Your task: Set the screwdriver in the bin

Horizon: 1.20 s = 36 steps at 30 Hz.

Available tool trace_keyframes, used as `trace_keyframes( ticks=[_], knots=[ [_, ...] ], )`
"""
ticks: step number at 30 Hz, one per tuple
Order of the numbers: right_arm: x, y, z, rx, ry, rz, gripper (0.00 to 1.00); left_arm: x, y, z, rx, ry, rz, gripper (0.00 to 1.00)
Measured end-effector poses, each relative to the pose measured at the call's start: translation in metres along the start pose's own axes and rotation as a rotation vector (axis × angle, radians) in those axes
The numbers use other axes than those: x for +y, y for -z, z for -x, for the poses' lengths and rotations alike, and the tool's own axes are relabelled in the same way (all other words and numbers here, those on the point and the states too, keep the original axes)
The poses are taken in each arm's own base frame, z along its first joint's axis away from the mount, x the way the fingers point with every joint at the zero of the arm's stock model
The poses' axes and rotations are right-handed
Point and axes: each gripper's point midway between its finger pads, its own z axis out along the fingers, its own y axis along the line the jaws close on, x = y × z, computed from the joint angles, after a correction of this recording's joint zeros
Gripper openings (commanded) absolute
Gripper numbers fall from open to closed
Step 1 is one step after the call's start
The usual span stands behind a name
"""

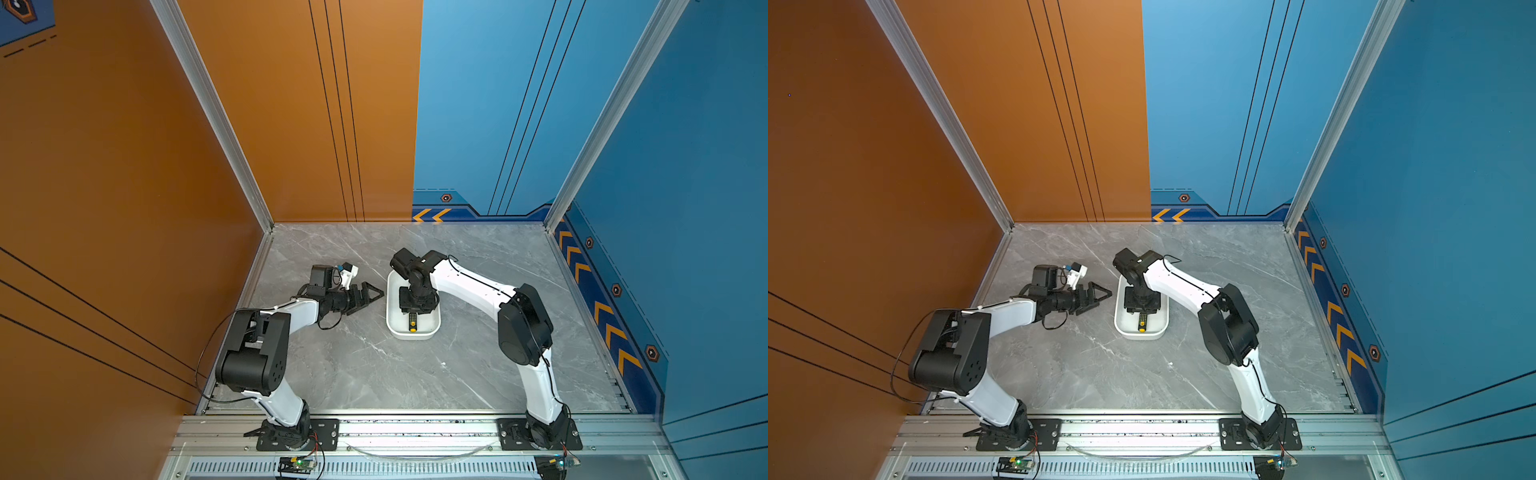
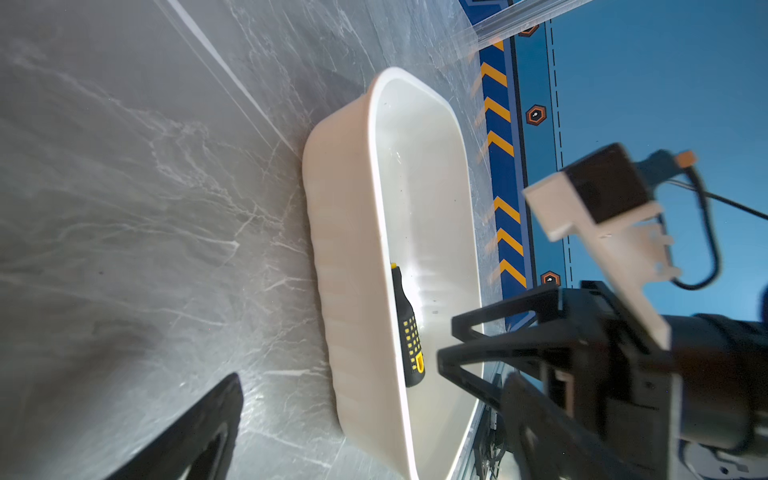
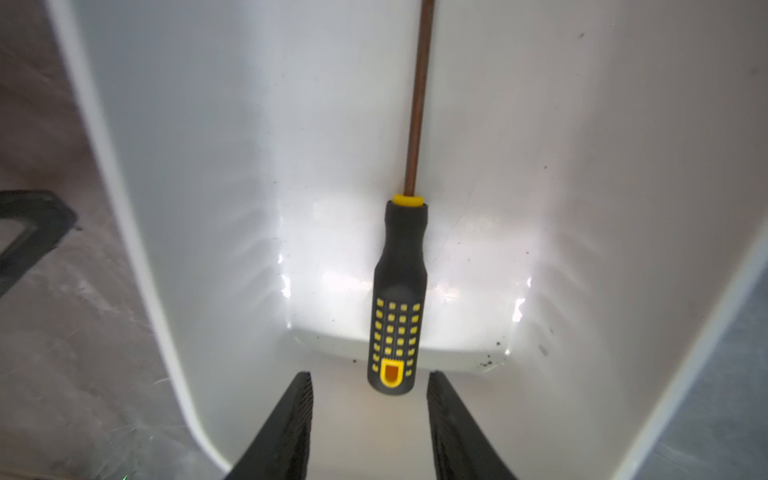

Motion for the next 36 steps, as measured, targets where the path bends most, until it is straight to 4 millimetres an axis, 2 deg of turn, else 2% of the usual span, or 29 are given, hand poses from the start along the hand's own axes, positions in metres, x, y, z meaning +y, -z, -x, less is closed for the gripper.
trace_keyframes(
  ticks=[4,7,10,11,14,18,21,26,28,31,36],
  knots=[
    [0.009,0.059,0.004,-0.108,0.088,0.088,0.48,0.000,0.010,0.003,-0.051,-0.052,0.054,0.98],
    [-0.004,0.100,0.008,-0.219,0.147,0.092,0.50,-0.011,0.029,0.014,-0.137,-0.134,0.111,0.98],
    [-0.042,0.135,0.016,-0.335,0.175,0.027,0.51,-0.026,0.053,0.029,-0.252,-0.245,0.167,0.98],
    [-0.060,0.144,0.022,-0.379,0.172,-0.013,0.51,-0.030,0.061,0.034,-0.290,-0.282,0.192,0.98],
    [-0.113,0.161,0.034,-0.470,0.148,-0.129,0.51,-0.033,0.082,0.043,-0.378,-0.373,0.286,0.98],
    [-0.175,0.156,0.039,-0.519,0.097,-0.235,0.51,-0.023,0.110,0.047,-0.471,-0.469,0.446,0.98],
    [-0.217,0.140,0.038,-0.564,0.042,-0.272,0.50,-0.007,0.130,0.046,-0.529,-0.503,0.580,0.98],
    [-0.284,0.111,0.023,-0.713,-0.061,-0.291,0.55,0.022,0.157,0.038,-0.636,-0.535,0.730,0.98],
    [-0.295,0.101,0.016,-0.792,-0.057,-0.305,0.61,0.036,0.161,0.032,-0.666,-0.551,0.762,0.98],
    [-0.302,0.084,0.011,-0.899,-0.022,-0.326,0.64,0.056,0.161,0.024,-0.674,-0.546,0.793,0.98],
    [-0.313,0.064,0.015,-0.996,0.012,-0.359,0.64,0.075,0.171,0.035,-0.711,-0.506,0.825,0.98]
  ],
)
